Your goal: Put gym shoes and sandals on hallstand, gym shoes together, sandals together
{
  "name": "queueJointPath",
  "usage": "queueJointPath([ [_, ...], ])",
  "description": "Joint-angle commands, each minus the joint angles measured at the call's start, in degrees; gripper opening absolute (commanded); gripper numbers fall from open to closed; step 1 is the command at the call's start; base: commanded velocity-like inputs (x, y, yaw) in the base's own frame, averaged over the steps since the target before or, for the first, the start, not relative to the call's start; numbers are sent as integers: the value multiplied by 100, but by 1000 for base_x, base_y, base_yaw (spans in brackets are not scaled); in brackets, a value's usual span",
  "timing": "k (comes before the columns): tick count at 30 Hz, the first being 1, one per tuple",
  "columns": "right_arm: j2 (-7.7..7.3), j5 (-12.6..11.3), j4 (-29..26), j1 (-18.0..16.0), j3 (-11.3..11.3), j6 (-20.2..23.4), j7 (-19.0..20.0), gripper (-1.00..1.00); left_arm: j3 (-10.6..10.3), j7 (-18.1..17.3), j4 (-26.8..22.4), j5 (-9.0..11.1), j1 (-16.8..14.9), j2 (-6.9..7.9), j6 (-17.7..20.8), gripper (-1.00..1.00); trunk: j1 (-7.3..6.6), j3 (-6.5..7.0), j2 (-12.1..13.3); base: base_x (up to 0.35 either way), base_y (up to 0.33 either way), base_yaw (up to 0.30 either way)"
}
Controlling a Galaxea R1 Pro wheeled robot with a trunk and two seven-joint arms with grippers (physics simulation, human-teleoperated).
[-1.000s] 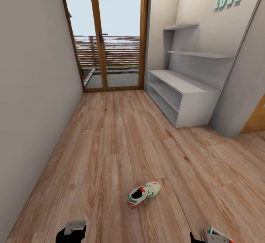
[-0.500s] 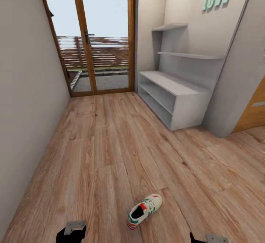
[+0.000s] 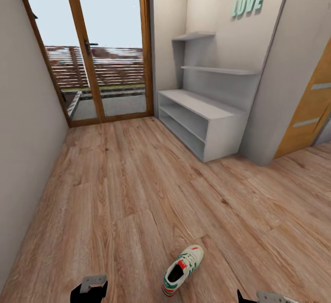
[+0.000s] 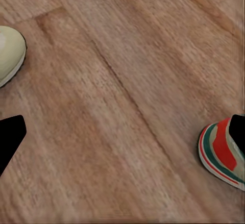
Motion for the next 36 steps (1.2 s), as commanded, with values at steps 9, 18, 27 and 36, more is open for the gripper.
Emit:
queueJointPath([
  [9, 1, 5, 5, -4, -8, -19, 2, 100, -4, -4, 3, 38, -1, 0, -17, 100, -1, 24, -2, 4, 21, -250],
  [18, 1, 5, 5, -4, -8, -19, 2, 100, -4, -4, 3, 38, -1, 0, -17, 100, -1, 53, -2, 0, 1, -250],
  [27, 1, 5, 5, -4, -8, -19, 2, 100, -4, -4, 1, 38, -1, 0, -17, 100, -1, 81, -2, 0, 51, -250],
  [36, 1, 5, 5, -4, -8, -19, -6, 100, -4, -4, -6, 38, -1, 2, -17, 100, -1, 97, -2, 0, 17, -145],
])
